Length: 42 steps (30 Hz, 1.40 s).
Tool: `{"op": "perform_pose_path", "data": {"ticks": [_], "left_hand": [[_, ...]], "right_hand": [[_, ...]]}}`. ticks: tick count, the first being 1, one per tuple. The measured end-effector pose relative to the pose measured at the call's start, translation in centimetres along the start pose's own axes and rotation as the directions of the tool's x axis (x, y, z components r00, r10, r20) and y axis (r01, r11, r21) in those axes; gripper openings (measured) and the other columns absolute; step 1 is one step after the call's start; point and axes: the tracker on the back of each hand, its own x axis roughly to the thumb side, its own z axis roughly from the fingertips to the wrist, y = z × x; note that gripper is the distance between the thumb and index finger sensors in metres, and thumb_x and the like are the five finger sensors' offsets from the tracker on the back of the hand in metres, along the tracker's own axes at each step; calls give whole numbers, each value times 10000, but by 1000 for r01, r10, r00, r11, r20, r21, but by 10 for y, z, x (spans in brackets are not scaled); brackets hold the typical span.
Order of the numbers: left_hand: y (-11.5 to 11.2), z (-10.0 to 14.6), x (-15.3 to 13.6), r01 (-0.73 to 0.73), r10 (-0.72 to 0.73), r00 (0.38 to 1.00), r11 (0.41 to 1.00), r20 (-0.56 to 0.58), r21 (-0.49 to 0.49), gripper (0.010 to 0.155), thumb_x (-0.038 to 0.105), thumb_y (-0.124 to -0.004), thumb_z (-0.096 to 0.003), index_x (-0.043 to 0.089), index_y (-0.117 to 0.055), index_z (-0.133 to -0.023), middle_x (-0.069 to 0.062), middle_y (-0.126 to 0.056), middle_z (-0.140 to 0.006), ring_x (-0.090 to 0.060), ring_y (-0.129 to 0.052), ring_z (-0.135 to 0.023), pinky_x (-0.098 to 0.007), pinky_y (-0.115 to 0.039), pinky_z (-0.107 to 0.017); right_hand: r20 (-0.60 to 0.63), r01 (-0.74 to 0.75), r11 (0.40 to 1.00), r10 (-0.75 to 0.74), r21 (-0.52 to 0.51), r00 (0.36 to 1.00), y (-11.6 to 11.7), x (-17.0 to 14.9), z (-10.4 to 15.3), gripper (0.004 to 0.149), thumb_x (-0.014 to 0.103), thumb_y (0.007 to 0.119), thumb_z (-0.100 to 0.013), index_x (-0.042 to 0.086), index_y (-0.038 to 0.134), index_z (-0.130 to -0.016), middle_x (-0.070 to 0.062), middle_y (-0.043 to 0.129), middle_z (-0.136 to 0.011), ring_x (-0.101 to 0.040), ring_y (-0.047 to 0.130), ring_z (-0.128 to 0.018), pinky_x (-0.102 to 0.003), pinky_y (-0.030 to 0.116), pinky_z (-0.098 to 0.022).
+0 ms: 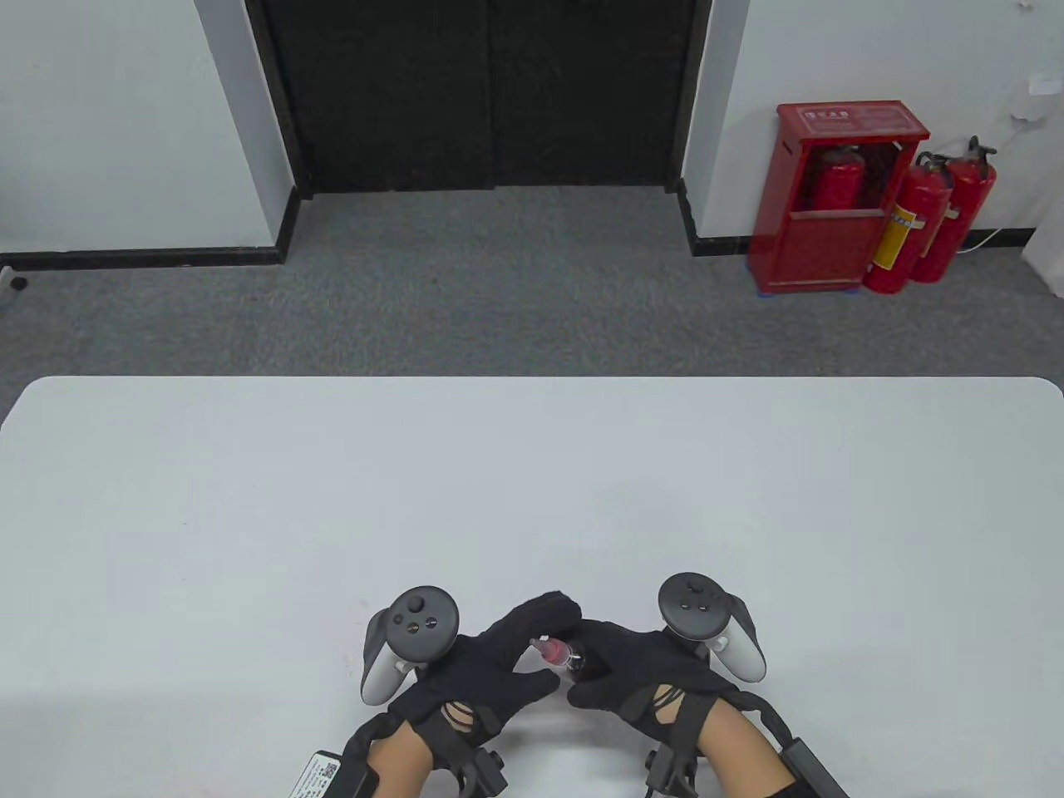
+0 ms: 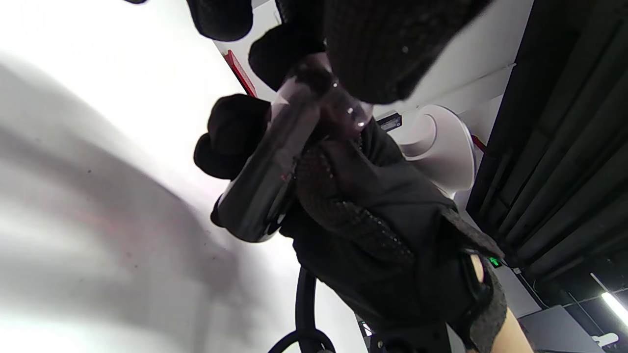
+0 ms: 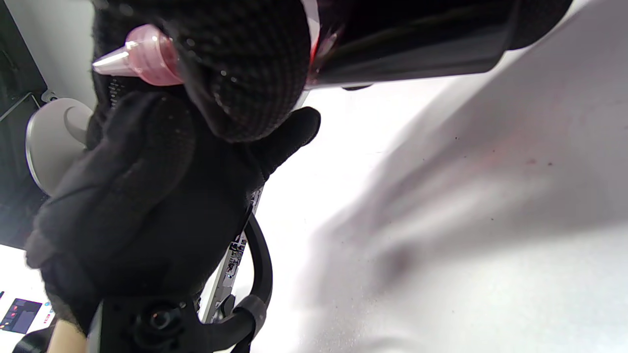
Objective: Close soy sauce bottle by twisting cap
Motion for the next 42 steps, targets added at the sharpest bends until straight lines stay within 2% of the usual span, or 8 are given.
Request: {"op": "perform_pose_path", "data": {"ticks": [2,6,8,10,14,19,25,42], "left_hand": [[0,0,-1,-1,1,1000,1000,1,-1,878,419,-933,-420,514,-379,-1094,117,-465,-1251,-387,-533,-1174,-700,-418,-744],[0,0,-2,-13,13,1000,1000,-1,9,1042,564,-964,-356,321,-310,-1130,63,-361,-1258,-397,-477,-1177,-710,-386,-746],[1,3,-1,71,-72,997,993,1,89,1027,692,-870,-339,311,-313,-1113,25,-265,-1260,-388,-432,-1183,-702,-386,-750],[2,6,-1,137,-141,990,975,13,173,937,788,-751,-360,352,-350,-1086,45,-271,-1265,-359,-456,-1186,-682,-433,-752],[2,9,1,214,-212,977,943,-34,254,837,817,-748,-344,380,-491,-1010,55,-367,-1254,-359,-519,-1165,-667,-483,-739],[2,9,0,214,-207,977,940,-54,266,647,731,-788,-384,414,-636,-927,69,-461,-1240,-363,-570,-1149,-667,-497,-735],[3,8,1,201,-197,979,948,-42,246,637,654,-821,-398,397,-643,-953,67,-467,-1240,-367,-554,-1157,-678,-478,-738],[0,6,2,108,-111,994,977,4,182,615,500,-802,-454,387,-600,-1024,63,-442,-1249,-365,-521,-1174,-692,-446,-745]], "right_hand": [[2,8,1000,-8,0,1000,0,0,0,738,349,919,-372,362,600,-1038,-143,730,-1017,-500,655,-922,-717,601,-561],[5,33,999,-33,-9,999,-1,0,1,738,352,916,-376,361,595,-1040,-144,729,-1016,-500,655,-922,-716,602,-561],[4,35,999,-35,-17,999,-1,0,1,738,352,915,-377,361,592,-1041,-144,729,-1017,-500,655,-921,-715,603,-561],[2,33,999,-33,-21,999,-1,1,1,738,352,914,-378,359,591,-1042,-144,726,-1018,-501,655,-920,-715,602,-562],[1,33,999,-33,-16,999,0,1,1,737,354,912,-379,360,589,-1042,-146,717,-1024,-501,655,-921,-714,603,-562],[-1,31,999,-31,-8,1000,1,2,1,740,355,912,-379,353,587,-1044,-145,728,-1016,-503,659,-918,-714,604,-561],[-12,38,999,-38,-8,999,2,2,1,743,353,912,-377,349,587,-1045,-148,728,-1016,-506,658,-916,-717,602,-559],[-18,54,998,-55,-12,998,0,3,3,748,351,901,-387,331,566,-1055,-157,717,-1021,-513,651,-920,-724,594,-560]]}}
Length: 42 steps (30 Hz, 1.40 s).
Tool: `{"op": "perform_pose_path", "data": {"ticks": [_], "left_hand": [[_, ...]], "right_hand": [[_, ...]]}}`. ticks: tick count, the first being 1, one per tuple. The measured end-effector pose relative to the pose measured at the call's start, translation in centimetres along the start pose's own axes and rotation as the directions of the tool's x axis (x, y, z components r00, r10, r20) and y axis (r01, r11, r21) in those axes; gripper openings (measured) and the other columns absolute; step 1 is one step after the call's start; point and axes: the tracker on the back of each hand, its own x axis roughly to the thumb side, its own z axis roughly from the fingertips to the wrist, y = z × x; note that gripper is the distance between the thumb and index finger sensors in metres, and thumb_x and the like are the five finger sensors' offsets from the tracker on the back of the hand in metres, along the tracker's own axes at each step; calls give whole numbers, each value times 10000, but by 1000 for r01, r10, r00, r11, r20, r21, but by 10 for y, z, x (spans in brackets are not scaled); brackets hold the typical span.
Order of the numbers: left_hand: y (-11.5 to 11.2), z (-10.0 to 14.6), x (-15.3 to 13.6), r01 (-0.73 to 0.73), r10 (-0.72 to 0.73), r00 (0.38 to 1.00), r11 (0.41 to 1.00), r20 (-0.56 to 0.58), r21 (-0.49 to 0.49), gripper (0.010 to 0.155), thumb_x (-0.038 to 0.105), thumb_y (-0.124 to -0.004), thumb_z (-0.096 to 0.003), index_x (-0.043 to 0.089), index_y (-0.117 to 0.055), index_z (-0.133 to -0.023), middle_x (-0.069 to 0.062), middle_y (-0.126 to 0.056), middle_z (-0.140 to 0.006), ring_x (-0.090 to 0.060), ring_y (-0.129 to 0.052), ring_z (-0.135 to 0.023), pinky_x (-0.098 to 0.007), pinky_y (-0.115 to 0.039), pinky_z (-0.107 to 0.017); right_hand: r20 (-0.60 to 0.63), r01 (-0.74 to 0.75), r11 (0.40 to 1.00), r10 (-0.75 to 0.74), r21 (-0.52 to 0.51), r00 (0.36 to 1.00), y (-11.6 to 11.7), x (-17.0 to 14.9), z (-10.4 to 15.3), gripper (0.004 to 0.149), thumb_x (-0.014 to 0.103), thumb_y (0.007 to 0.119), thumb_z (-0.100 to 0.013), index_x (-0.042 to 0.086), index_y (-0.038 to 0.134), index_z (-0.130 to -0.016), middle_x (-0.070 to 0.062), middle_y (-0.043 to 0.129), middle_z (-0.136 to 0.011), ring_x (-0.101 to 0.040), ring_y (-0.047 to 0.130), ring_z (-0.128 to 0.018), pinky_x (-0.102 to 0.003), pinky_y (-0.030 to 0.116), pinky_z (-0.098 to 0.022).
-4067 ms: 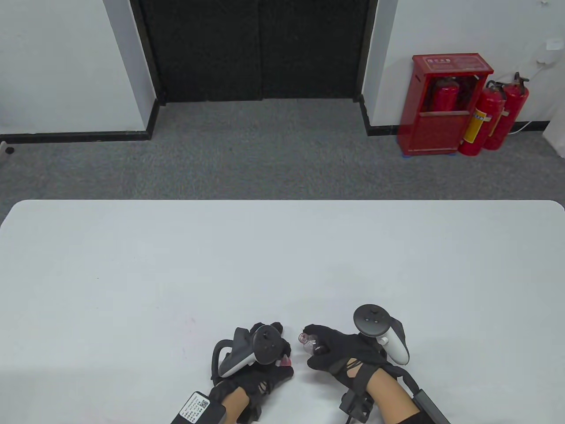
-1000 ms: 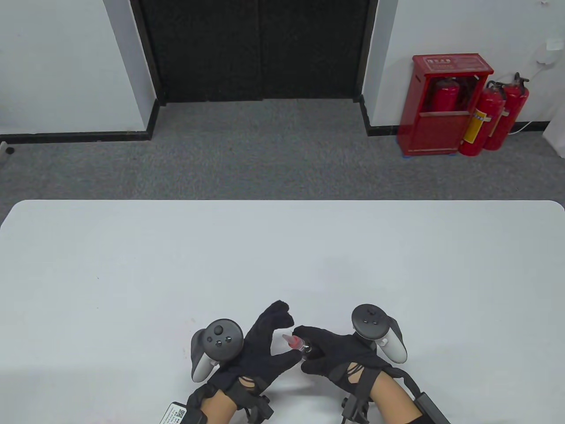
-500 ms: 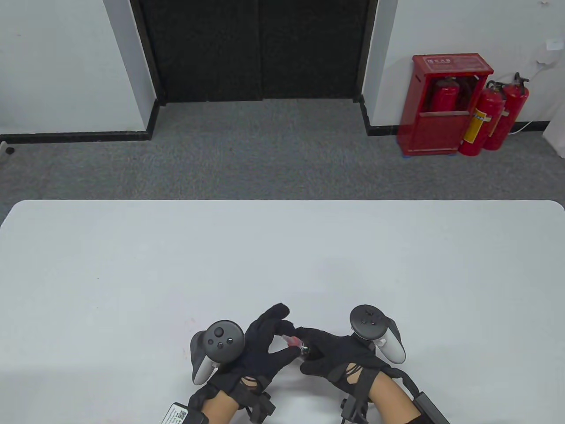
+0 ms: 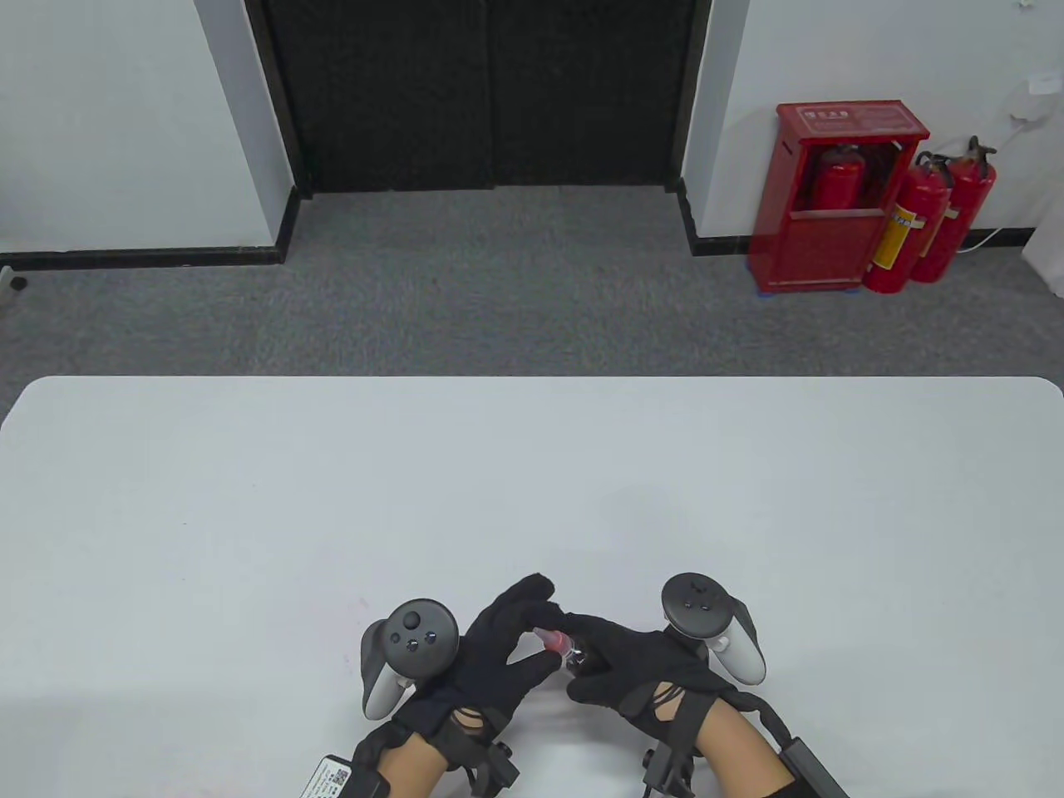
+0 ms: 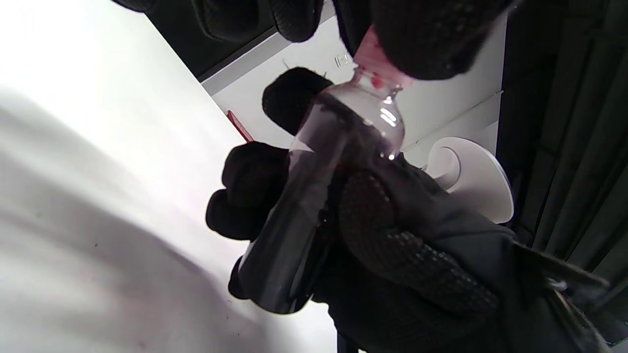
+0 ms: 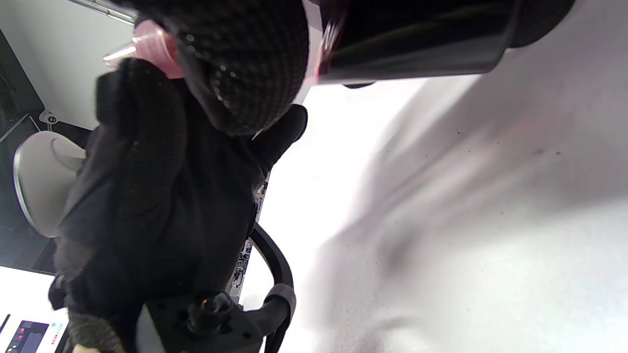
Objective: Close soy sauce bottle by twisting cap
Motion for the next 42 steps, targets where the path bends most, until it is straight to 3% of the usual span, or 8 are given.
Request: {"op": "perform_pose_path", "data": {"ticks": [34,39,42], "left_hand": [[-3,-3,0,-90,90,996,991,-10,-97,576,316,-752,-479,400,-614,-1032,42,-445,-1252,-390,-519,-1171,-704,-439,-738],[-6,-3,5,-57,60,998,991,27,-120,825,258,-841,-445,326,-360,-1112,31,-267,-1264,-408,-420,-1188,-719,-379,-747],[-6,-2,6,-12,13,1000,996,17,-93,1038,442,-955,-375,252,-248,-1112,2,-146,-1243,-410,-375,-1184,-719,-365,-746]], "right_hand": [[-12,-23,1000,23,22,1000,2,0,0,745,343,897,-389,331,565,-1056,-156,709,-1028,-516,638,-929,-734,581,-564],[-10,-31,999,31,15,999,2,1,0,748,347,893,-391,327,558,-1059,-158,707,-1028,-516,638,-928,-731,584,-564],[-11,-28,1000,28,14,1000,2,1,0,751,350,892,-391,322,554,-1061,-161,706,-1029,-517,639,-927,-731,585,-563]]}}
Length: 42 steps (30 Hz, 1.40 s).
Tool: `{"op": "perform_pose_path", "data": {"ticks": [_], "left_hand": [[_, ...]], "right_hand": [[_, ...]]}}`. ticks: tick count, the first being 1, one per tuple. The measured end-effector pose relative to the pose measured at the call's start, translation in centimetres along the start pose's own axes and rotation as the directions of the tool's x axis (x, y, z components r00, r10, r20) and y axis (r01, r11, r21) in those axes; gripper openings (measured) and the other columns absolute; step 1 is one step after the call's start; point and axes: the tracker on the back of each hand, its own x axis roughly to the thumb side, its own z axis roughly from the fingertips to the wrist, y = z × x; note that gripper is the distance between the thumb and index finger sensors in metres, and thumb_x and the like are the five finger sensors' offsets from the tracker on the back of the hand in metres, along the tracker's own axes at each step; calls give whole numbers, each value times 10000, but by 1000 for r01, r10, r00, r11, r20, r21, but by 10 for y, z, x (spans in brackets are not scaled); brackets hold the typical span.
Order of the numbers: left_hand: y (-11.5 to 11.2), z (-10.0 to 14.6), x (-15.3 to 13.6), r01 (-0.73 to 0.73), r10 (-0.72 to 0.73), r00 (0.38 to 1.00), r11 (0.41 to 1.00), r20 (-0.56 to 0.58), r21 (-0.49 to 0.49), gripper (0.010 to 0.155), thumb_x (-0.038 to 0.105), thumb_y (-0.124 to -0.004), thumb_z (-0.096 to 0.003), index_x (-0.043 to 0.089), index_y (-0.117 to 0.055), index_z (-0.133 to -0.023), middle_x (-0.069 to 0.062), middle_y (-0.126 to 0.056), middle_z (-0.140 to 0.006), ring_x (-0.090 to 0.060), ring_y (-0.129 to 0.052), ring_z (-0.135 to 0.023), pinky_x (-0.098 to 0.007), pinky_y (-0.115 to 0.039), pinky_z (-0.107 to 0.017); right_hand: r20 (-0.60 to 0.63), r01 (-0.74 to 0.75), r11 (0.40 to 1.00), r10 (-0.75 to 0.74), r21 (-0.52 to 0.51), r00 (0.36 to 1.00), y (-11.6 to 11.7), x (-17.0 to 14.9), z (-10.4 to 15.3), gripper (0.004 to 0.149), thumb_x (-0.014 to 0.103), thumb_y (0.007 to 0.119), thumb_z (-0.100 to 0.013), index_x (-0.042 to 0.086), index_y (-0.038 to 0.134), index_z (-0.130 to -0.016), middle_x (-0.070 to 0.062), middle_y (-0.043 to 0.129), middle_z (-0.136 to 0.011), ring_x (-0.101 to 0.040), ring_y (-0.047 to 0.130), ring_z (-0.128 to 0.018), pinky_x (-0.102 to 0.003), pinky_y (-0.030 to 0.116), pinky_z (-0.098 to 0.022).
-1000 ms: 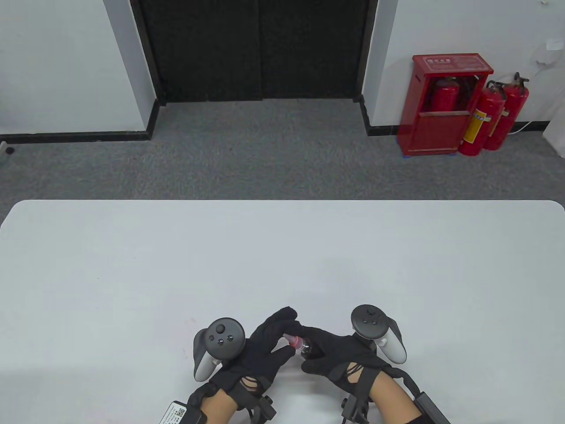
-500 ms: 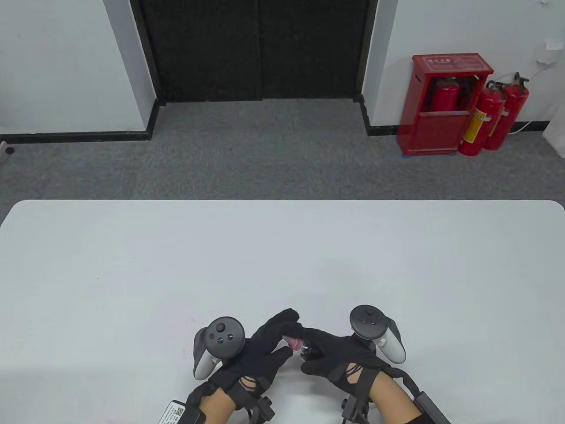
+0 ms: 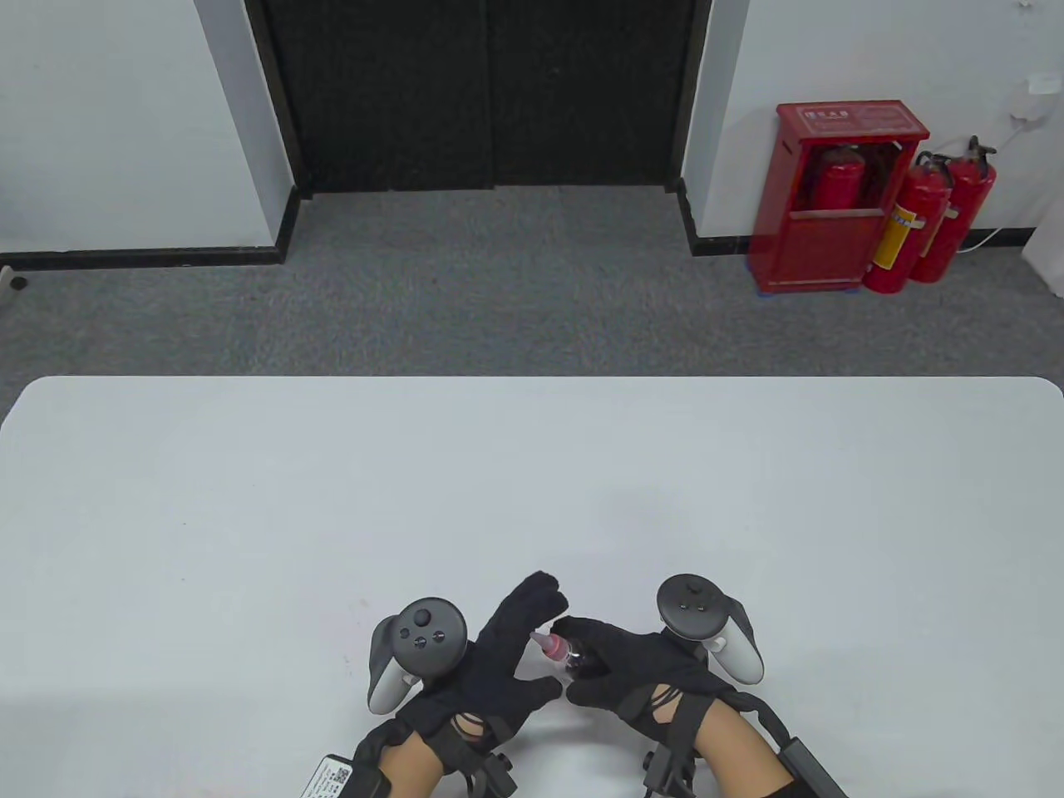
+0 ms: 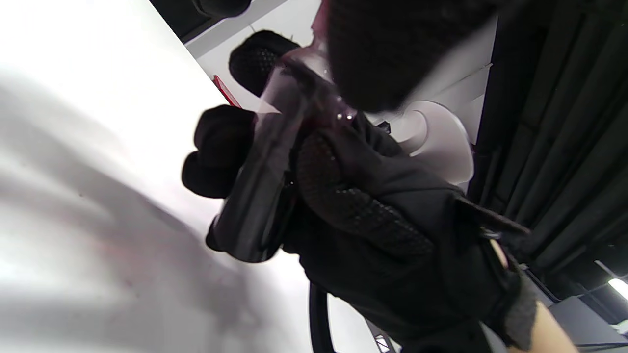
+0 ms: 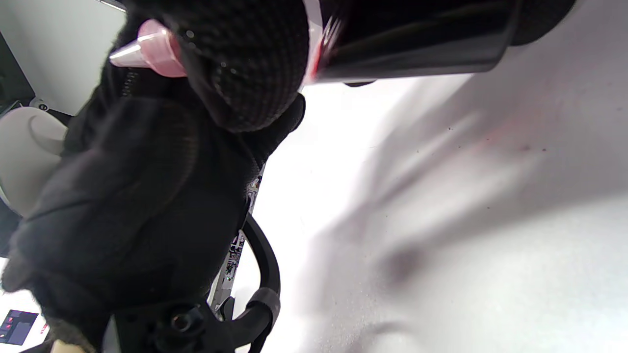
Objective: Close soy sauce bottle by twisting cap
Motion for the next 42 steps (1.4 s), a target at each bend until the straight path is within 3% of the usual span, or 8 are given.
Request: {"op": "perform_pose_path", "data": {"ticks": [3,5,8,11,16,26,42], "left_hand": [[2,2,-4,68,-64,996,996,-57,63,1105,643,-934,-322,268,-218,-1074,0,-110,-1214,-407,-364,-1169,-706,-379,-742],[4,3,-7,143,-136,987,986,-85,90,1013,727,-842,-336,301,-263,-1049,1,-150,-1216,-395,-404,-1163,-697,-416,-736],[6,4,-7,162,-150,983,980,-104,120,914,762,-816,-338,333,-384,-1020,15,-229,-1232,-390,-453,-1159,-696,-436,-730],[7,5,-7,161,-147,983,979,-113,128,803,758,-824,-344,358,-542,-979,28,-370,-1240,-389,-517,-1149,-687,-462,-728],[8,5,-8,179,-162,979,973,-125,145,666,704,-831,-373,394,-647,-932,41,-432,-1239,-383,-553,-1145,-685,-473,-728],[9,6,-2,188,-174,980,967,-95,171,651,626,-848,-402,370,-661,-970,49,-442,-1239,-370,-552,-1153,-687,-463,-736],[6,4,-2,112,-104,992,987,-74,118,627,481,-824,-447,346,-627,-1026,34,-432,-1241,-379,-548,-1153,-695,-457,-733]], "right_hand": [[-2,-3,1000,3,-2,1000,0,0,0,749,350,890,-394,319,552,-1062,-162,706,-1028,-517,639,-927,-731,585,-563],[-4,-9,1000,9,0,1000,1,0,0,751,350,890,-393,319,551,-1063,-162,704,-1030,-517,640,-928,-732,585,-562],[-8,-15,1000,15,4,1000,1,0,0,750,350,889,-395,318,549,-1063,-162,704,-1030,-518,640,-928,-731,585,-563],[-14,-25,1000,25,8,1000,2,-1,-1,751,351,889,-395,317,550,-1063,-163,703,-1031,-517,639,-929,-732,584,-563],[-21,-39,999,39,18,999,3,-1,-1,753,353,888,-394,317,547,-1063,-162,703,-1032,-516,642,-928,-731,586,-564],[-18,-16,1000,17,11,1000,3,-1,-1,760,358,880,-398,295,531,-1070,-163,702,-1032,-517,644,-927,-731,588,-561],[-28,-12,1000,12,15,1000,2,-1,-1,766,363,867,-402,256,515,-1075,-168,698,-1033,-519,646,-925,-732,589,-559]]}}
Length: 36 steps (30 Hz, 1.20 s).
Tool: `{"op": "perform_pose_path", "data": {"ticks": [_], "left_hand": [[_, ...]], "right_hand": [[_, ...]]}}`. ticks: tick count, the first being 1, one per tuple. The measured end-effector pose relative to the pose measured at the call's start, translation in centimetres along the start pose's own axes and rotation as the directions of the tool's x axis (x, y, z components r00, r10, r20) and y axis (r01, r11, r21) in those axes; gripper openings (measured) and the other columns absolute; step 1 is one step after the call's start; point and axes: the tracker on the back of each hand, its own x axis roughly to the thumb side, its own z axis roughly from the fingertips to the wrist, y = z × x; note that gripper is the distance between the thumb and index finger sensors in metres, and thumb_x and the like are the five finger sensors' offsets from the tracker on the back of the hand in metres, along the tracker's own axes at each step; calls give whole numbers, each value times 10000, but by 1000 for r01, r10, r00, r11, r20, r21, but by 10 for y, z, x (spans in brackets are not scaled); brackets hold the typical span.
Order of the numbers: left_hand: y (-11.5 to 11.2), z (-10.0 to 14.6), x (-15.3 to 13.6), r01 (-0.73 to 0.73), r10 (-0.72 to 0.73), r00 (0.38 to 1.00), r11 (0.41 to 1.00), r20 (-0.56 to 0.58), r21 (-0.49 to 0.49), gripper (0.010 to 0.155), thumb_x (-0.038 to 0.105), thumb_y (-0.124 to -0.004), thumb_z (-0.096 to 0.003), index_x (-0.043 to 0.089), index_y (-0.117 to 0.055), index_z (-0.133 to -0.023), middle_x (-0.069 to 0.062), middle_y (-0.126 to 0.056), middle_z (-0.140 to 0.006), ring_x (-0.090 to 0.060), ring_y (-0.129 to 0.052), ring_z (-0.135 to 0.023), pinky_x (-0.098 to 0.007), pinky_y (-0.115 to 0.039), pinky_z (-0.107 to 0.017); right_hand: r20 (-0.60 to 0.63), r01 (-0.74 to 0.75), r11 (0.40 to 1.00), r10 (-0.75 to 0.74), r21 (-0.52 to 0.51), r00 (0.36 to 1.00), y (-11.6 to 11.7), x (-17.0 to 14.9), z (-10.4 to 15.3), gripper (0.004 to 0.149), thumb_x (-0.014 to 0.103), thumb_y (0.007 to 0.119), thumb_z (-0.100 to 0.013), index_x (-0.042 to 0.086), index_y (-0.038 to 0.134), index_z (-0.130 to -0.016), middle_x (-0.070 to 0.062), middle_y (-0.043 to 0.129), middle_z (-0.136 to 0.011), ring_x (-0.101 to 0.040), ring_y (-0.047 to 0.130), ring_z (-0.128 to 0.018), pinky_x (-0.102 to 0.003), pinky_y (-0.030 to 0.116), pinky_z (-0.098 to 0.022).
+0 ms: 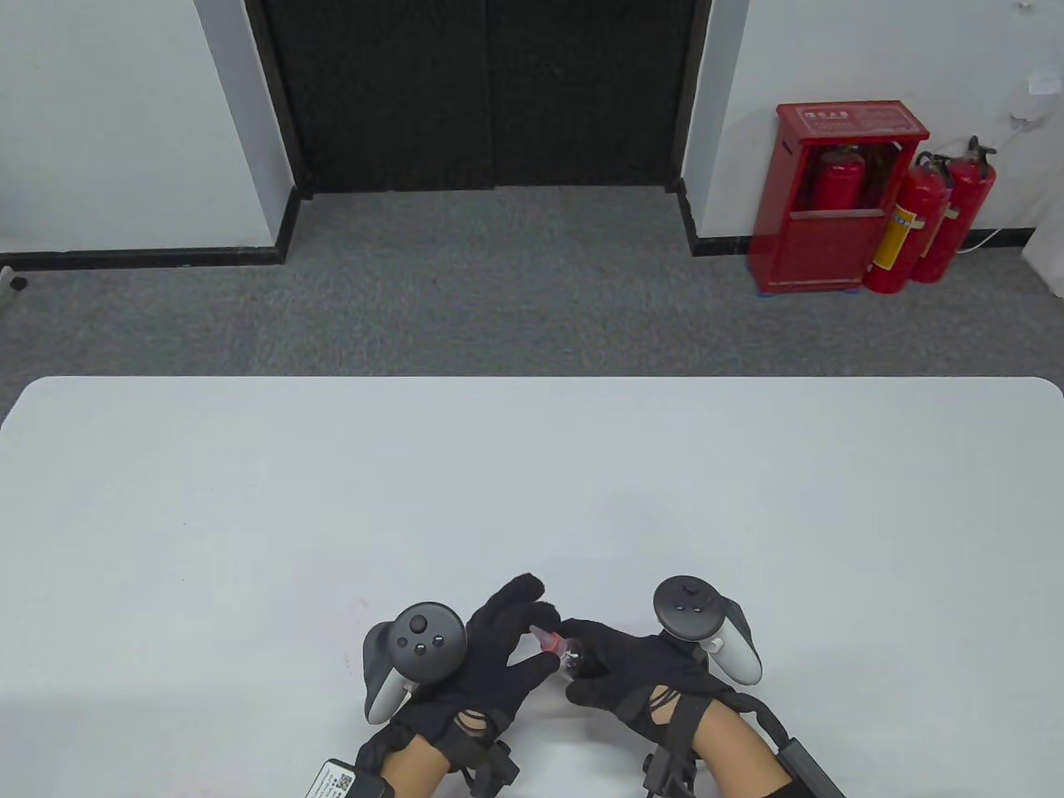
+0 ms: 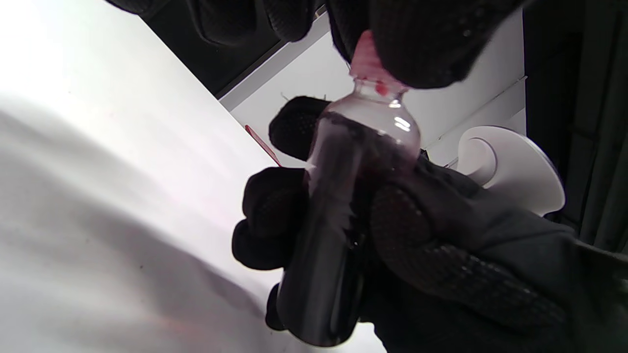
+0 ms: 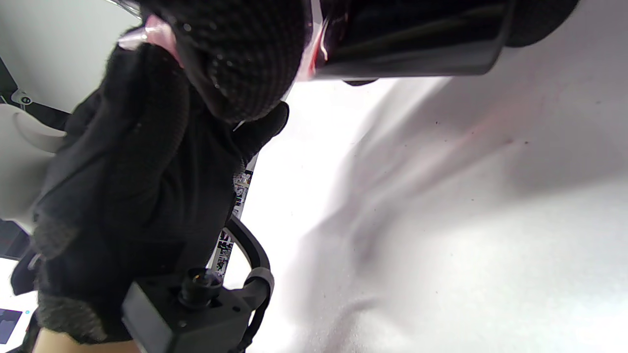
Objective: Close soy sauce bottle by twisting cap
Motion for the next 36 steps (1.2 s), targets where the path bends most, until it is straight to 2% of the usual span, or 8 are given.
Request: {"op": "perform_pose_path", "data": {"ticks": [25,26,27,28,29,31,33,36], "left_hand": [[-3,-4,-3,-141,141,990,986,-15,-89,601,339,-805,-466,364,-608,-1034,23,-396,-1249,-389,-522,-1162,-697,-444,-737],[-3,-4,-3,-146,146,989,984,-9,-97,656,328,-822,-461,332,-545,-1056,11,-352,-1252,-388,-503,-1167,-698,-434,-740],[-5,-4,-2,-149,149,989,982,-3,-114,795,335,-847,-451,265,-393,-1100,-21,-215,-1243,-393,-457,-1170,-698,-418,-744],[-5,-4,-1,-148,149,989,982,1,-118,954,372,-887,-434,212,-229,-1107,-63,-42,-1205,-401,-377,-1171,-703,-386,-746],[-5,-4,-1,-133,133,991,985,-3,-111,1044,401,-912,-418,199,-140,-1090,-67,35,-1171,-407,-334,-1167,-707,-367,-746],[-5,-3,-3,-99,99,995,990,-10,-96,1135,496,-937,-388,207,-74,-1065,-75,96,-1138,-401,-323,-1161,-702,-368,-747],[-4,-3,-6,-68,66,997,995,-35,-76,1116,609,-912,-367,234,-126,-1066,-63,52,-1160,-401,-352,-1158,-699,-384,-743],[-4,-2,-10,-25,23,998,999,-57,-29,970,741,-806,-357,294,-298,-1051,-22,-106,-1216,-387,-449,-1152,-688,-439,-733]], "right_hand": [[-3,-7,1000,7,10,1000,1,0,-1,766,362,864,-404,245,514,-1075,-173,697,-1031,-520,649,-922,-737,588,-558],[-2,-7,1000,7,12,1000,1,0,-1,764,363,864,-405,247,515,-1075,-173,697,-1031,-520,648,-923,-737,588,-557],[1,-4,1000,4,14,1000,1,0,-1,763,363,863,-406,246,515,-1075,-174,697,-1031,-520,649,-923,-737,587,-559],[2,-3,1000,3,13,1000,1,0,-1,766,363,864,-404,247,513,-1075,-173,695,-1032,-520,648,-923,-736,587,-559],[1,-2,1000,2,12,1000,1,0,0,764,363,864,-405,247,515,-1075,-173,697,-1031,-521,648,-922,-736,587,-559],[1,1,1000,-1,11,1000,1,0,0,767,363,864,-403,246,514,-1075,-173,697,-1031,-519,650,-922,-737,587,-559],[0,0,1000,0,11,1000,1,0,0,763,363,862,-407,245,514,-1075,-173,696,-1032,-519,650,-922,-737,586,-559],[-6,-18,1000,18,16,1000,2,0,-1,764,363,863,-406,244,514,-1075,-174,697,-1031,-520,648,-923,-737,585,-560]]}}
